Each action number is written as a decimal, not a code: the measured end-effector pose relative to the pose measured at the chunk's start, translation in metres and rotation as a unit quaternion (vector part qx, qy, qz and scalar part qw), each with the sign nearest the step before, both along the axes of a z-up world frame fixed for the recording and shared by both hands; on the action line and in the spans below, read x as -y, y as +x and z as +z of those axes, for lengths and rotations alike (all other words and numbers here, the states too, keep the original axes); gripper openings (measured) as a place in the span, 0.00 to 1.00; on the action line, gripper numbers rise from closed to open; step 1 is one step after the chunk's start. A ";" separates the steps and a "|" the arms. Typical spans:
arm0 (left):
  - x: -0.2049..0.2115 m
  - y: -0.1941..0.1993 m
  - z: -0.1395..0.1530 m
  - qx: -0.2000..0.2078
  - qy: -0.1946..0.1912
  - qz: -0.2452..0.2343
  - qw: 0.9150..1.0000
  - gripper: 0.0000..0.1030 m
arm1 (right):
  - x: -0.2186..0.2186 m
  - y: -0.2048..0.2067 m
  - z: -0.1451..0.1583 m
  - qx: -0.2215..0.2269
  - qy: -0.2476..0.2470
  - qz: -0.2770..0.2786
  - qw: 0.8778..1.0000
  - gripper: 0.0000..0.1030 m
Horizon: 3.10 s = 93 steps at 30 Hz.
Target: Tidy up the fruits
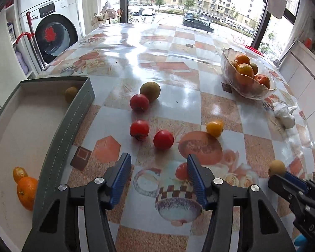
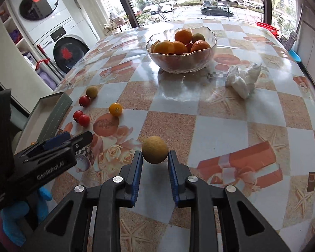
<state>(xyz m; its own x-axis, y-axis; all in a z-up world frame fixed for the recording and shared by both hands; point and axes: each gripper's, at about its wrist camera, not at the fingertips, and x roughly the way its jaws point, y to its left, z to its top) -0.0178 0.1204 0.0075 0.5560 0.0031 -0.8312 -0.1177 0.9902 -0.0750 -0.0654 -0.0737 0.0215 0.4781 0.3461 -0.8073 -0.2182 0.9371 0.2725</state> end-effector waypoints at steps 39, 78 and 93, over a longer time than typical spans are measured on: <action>-0.169 -0.132 0.030 0.077 -0.012 0.108 0.991 0.21 | -0.158 -0.051 0.036 0.012 -0.010 0.156 0.988 0.26; -0.149 -0.128 0.027 0.042 0.030 0.093 0.994 0.79 | -0.157 -0.035 0.013 -0.026 -0.040 0.124 0.991 0.88; -0.011 -0.087 0.008 0.016 0.048 -0.070 0.996 0.79 | -0.026 -0.026 -0.008 -0.011 -0.101 -0.022 0.995 1.00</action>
<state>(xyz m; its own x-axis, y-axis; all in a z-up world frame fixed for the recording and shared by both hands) -0.1052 0.1314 0.0156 0.5832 0.0029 -0.8124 0.0222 0.9996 0.0195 -0.0914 -0.0476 0.0138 0.4709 0.1544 -0.8686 -0.1710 0.9819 0.0818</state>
